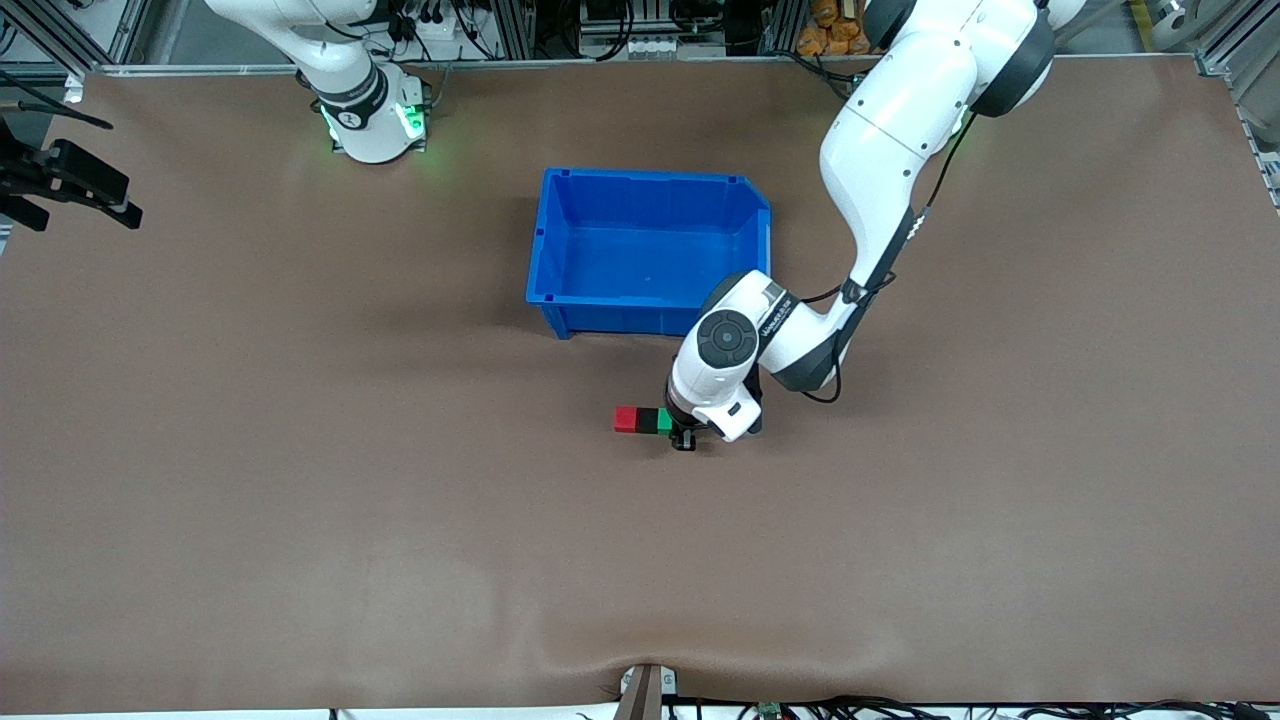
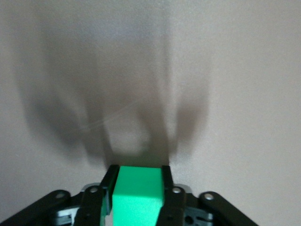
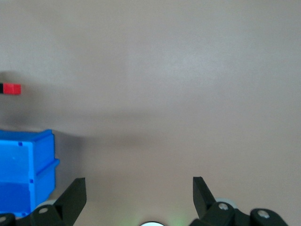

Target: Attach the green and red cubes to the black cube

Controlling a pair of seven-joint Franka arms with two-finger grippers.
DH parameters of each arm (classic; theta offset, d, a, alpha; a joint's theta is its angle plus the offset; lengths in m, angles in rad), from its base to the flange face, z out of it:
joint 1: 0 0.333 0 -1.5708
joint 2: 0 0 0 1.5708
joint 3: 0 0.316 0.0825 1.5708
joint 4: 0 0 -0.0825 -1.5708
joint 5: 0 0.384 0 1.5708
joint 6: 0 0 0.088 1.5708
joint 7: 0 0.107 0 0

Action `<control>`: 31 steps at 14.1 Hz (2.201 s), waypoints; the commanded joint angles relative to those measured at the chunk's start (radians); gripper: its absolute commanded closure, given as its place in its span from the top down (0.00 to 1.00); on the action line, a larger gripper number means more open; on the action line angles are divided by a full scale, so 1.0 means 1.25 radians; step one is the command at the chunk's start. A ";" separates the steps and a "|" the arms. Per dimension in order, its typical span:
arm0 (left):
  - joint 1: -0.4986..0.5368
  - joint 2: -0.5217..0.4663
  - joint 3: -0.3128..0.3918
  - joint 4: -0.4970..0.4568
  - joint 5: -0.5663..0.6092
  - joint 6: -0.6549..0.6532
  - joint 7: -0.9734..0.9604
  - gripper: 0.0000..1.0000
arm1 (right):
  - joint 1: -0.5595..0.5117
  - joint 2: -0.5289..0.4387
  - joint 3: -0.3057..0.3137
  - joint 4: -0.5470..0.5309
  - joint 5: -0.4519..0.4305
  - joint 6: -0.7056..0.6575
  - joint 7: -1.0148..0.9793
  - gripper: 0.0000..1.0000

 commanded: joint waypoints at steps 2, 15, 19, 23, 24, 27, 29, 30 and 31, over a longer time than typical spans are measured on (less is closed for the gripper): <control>-0.011 -0.002 0.011 0.027 0.084 -0.016 -0.013 0.82 | -0.003 0.010 0.003 0.025 -0.033 -0.022 -0.041 1.00; 0.182 -0.279 -0.012 -0.030 0.149 -0.415 0.526 0.82 | 0.002 0.015 0.009 0.024 -0.043 -0.028 -0.038 1.00; 0.269 -0.397 -0.011 -0.059 0.109 -0.535 0.828 0.83 | 0.002 0.015 0.008 0.022 -0.043 -0.030 -0.038 1.00; 0.315 -0.508 -0.012 -0.130 0.058 -0.543 1.021 0.83 | 0.002 0.015 0.009 0.014 -0.043 -0.029 -0.038 1.00; 0.321 -0.544 -0.012 -0.164 0.051 -0.543 1.064 0.83 | 0.003 0.015 0.008 0.015 -0.043 -0.029 -0.038 1.00; 0.331 -0.637 0.008 -0.237 0.013 -0.539 1.255 0.83 | 0.005 0.015 0.009 0.015 -0.043 -0.028 -0.038 1.00; 0.323 -0.688 0.061 -0.269 -0.036 -0.539 1.384 0.83 | 0.003 0.015 0.009 0.015 -0.043 -0.028 -0.038 1.00; 0.318 -0.708 0.090 -0.280 -0.054 -0.544 1.458 0.83 | 0.006 0.015 0.009 0.015 -0.043 -0.028 -0.038 1.00; 0.318 -0.712 0.101 -0.277 -0.054 -0.556 1.525 0.83 | 0.005 0.015 0.009 0.015 -0.043 -0.029 -0.038 1.00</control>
